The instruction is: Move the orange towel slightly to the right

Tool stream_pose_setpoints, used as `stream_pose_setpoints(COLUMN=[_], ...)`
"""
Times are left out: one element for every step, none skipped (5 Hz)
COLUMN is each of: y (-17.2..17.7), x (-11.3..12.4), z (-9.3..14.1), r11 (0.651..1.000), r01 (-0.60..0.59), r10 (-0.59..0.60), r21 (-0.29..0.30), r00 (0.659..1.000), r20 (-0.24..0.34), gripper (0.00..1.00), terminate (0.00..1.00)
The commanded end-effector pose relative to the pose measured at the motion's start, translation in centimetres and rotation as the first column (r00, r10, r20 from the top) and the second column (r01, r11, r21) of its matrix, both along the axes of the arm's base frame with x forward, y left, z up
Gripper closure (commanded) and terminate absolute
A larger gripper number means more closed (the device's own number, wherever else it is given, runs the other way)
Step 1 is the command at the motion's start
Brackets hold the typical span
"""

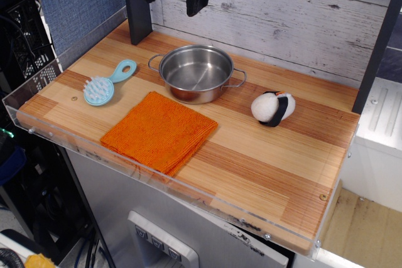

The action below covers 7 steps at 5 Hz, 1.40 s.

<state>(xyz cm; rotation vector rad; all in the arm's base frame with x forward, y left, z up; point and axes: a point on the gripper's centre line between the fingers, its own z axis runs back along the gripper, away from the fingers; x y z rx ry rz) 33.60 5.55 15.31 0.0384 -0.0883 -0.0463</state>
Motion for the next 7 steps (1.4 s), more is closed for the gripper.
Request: stream_pose_setpoints(y=[0.0,0.0,0.1,0.6,1.1,1.4,1.9], x=[0.0,-0.9,-2.5,-5.2,-7.3,-7.6,-7.7], z=[0.0,-0.7,-1.1,-2.1,-5.1,-7.7,-9.5], r11=[1.0,1.0,0.999,0.999,0.995,0.991,0.991], r01=[0.0,0.001,0.011,0.022,0.023,0.005,-0.015], r10=[0.0,-0.001,-0.01,-0.02,-0.013,0.013,0.033], r21=[0.0,0.022,0.031,0.047,0.093,0.135,0.131], r00=[1.0,1.0,0.999,0.999,0.994,0.991,0.99], r20=[0.0,-0.021,-0.035,-0.047,-0.108,-0.133,-0.134], gripper=[0.0,0.0,0.0,0.0,0.0,0.0,0.0], terminate=[0.0,0.0,0.0,0.0,0.0,0.0,0.0])
